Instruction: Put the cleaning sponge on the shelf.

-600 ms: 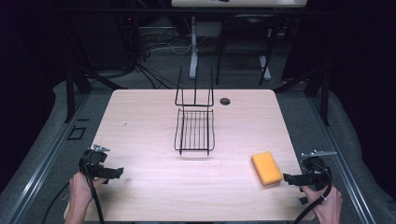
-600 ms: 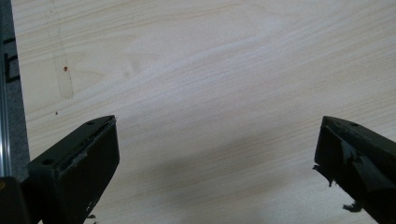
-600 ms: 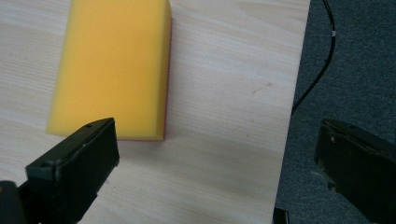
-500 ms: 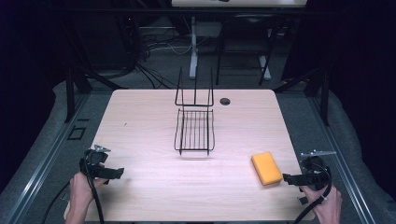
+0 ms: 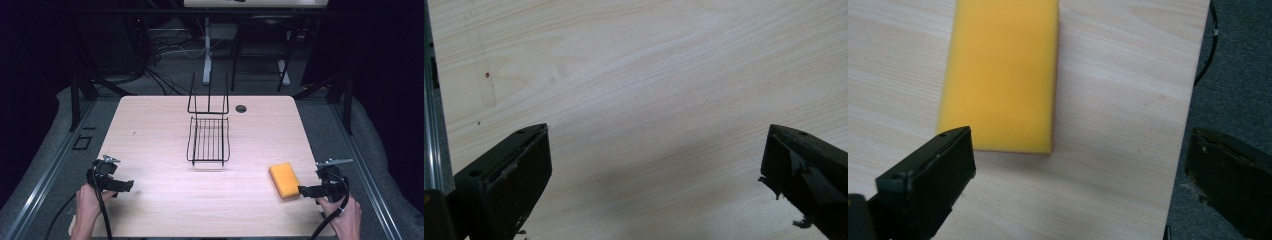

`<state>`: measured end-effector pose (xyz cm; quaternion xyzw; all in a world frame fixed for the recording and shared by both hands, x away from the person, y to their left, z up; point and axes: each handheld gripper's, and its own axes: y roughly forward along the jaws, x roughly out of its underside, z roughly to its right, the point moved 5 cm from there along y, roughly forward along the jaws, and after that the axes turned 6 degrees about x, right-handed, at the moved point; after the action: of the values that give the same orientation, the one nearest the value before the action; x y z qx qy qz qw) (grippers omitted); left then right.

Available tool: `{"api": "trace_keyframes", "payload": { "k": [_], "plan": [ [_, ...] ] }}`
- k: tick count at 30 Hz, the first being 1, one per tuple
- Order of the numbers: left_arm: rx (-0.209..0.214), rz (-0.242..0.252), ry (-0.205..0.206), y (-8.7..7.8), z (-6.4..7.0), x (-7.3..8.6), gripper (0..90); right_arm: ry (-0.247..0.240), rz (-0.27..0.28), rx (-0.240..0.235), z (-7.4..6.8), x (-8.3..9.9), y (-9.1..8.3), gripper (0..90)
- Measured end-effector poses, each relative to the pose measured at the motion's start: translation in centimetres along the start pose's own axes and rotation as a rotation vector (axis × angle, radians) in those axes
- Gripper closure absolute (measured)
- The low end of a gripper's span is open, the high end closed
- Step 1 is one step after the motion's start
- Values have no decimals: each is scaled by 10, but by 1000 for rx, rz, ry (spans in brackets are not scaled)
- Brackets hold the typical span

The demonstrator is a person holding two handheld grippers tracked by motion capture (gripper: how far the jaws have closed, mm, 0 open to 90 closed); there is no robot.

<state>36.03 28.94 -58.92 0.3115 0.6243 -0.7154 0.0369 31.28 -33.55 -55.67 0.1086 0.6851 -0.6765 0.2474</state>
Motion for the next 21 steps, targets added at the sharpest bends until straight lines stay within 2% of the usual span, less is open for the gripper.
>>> {"api": "trace_keyframes", "payload": {
  "k": [8,14,21],
  "plan": [
    [5,-2,11,1,1,-2,1,-10,-11,-14,-11,-7,-4,0],
    [4,-3,17,2,3,-3,0,-17,2,-34,-23,-13,-5,0],
    [5,-5,14,2,3,-3,1,-42,-33,-51,-34,-20,1,0]
  ]
}}
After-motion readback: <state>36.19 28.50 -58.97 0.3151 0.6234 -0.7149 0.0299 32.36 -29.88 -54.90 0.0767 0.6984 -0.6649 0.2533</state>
